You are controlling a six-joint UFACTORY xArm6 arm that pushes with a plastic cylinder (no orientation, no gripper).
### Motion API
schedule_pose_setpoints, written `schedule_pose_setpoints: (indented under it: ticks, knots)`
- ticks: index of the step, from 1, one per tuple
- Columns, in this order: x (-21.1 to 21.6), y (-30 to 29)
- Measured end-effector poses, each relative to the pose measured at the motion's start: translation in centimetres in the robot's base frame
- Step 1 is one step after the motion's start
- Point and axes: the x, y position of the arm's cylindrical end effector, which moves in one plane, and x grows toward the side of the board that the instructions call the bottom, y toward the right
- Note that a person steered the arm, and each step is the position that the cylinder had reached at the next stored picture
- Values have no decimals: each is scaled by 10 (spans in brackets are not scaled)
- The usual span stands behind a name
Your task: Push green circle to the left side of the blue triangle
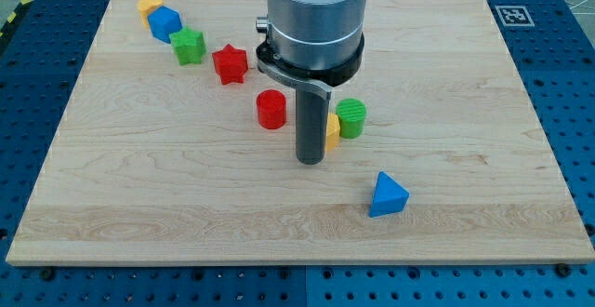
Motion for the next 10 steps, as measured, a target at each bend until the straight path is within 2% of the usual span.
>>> schedule_pose_setpoints:
  ticks: [1, 2, 3, 5, 6, 7, 8, 9, 10]
  knots:
    - [0, 0]
    - [8, 43]
    - [-15, 97]
    - [-126, 136]
    - [-143, 91]
    - [-143, 36]
    - [-130, 18]
    - [-106, 15]
    - [-85, 41]
